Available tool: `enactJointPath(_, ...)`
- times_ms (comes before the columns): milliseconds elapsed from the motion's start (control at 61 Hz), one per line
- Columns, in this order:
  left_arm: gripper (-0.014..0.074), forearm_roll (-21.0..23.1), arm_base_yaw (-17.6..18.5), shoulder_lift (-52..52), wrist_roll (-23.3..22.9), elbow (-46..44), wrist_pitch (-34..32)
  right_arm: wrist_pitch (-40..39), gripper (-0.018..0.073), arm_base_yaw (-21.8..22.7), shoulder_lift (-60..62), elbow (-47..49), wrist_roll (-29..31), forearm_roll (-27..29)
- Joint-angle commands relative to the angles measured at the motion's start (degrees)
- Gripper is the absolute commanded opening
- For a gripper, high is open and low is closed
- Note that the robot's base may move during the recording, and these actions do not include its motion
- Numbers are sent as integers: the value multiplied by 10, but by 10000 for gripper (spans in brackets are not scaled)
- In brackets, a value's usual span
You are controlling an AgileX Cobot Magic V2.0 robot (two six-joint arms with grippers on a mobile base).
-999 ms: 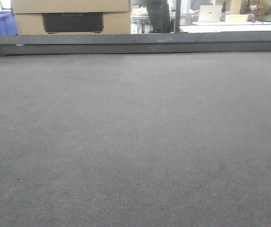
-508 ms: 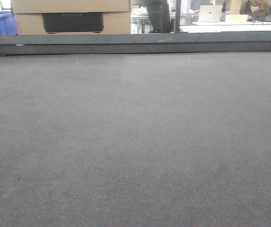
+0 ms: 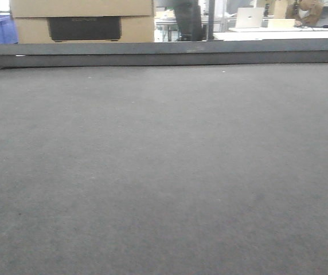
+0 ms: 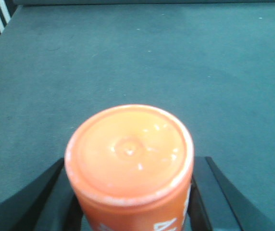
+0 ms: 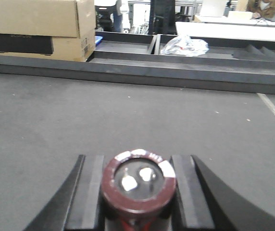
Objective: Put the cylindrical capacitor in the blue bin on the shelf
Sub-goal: 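Drive the base away from the table toward the bin shelf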
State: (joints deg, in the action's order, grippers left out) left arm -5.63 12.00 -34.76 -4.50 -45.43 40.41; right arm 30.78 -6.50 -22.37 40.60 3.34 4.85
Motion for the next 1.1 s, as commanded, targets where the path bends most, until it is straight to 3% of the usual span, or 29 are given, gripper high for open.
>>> enactJointPath(0, -111, -1, 4, 4, -2, 0, -15, -12, -160, -1, 3, 5, 2, -5)
enactJointPath(1081, -111, -1, 4, 4, -2, 0, -15, -12, -160, -1, 3, 5, 2, -5)
